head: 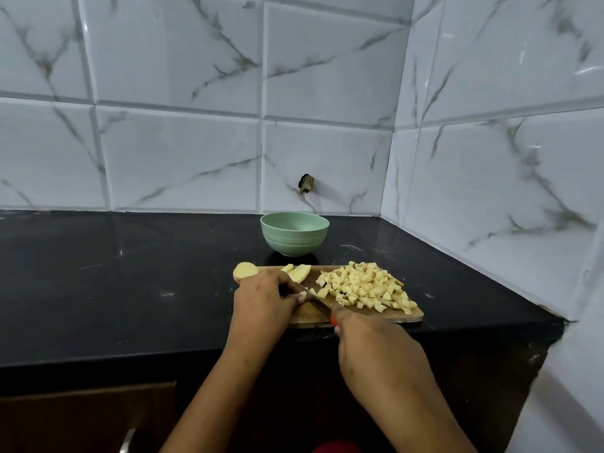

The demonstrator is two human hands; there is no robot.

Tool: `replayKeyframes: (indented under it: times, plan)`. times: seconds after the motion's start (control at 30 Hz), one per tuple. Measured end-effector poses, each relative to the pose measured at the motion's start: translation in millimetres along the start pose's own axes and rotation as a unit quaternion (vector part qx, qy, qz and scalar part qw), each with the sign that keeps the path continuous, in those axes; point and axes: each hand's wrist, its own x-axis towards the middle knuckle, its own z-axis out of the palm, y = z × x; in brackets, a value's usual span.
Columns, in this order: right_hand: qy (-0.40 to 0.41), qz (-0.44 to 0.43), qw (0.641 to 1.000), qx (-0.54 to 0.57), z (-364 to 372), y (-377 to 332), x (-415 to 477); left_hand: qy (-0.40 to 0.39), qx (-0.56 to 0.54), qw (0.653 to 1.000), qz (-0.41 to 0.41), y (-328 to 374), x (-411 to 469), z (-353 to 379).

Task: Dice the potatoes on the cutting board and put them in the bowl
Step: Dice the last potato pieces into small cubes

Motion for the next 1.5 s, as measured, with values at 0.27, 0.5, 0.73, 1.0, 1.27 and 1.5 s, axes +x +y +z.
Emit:
replayKeyframes:
  times: [0.27,0.5,0.73,1.0,1.27,1.5]
  plan:
    - [0.019,-0.015,1.000,0.012,-7,0,-8,-0.030,-0.004,0.999,-0.013,-1,1,-4]
    - [-0.014,-0.017,1.000,0.013,1,-3,1,-0.048,-0.016,0.999,-0.010,0,1,-9]
    - [0.007,0.001,1.000,0.020,-8,1,-1,-0.020,-0.013,0.999,-0.032,2,-3,-8]
    - [-0.018,-0.013,0.999,0.027,-4,-4,-6,-0.046,-0.014,0.998,-0.044,0,0,-11]
    - [-0.048,0.001,0.997,0.065,-7,11,5,-0.036,-0.007,0.999,-0.030,-3,2,-8]
    - [-0.063,0.083,0.976,0.191,-27,50,17,-0.082,0.011,0.996,0.013,8,21,8]
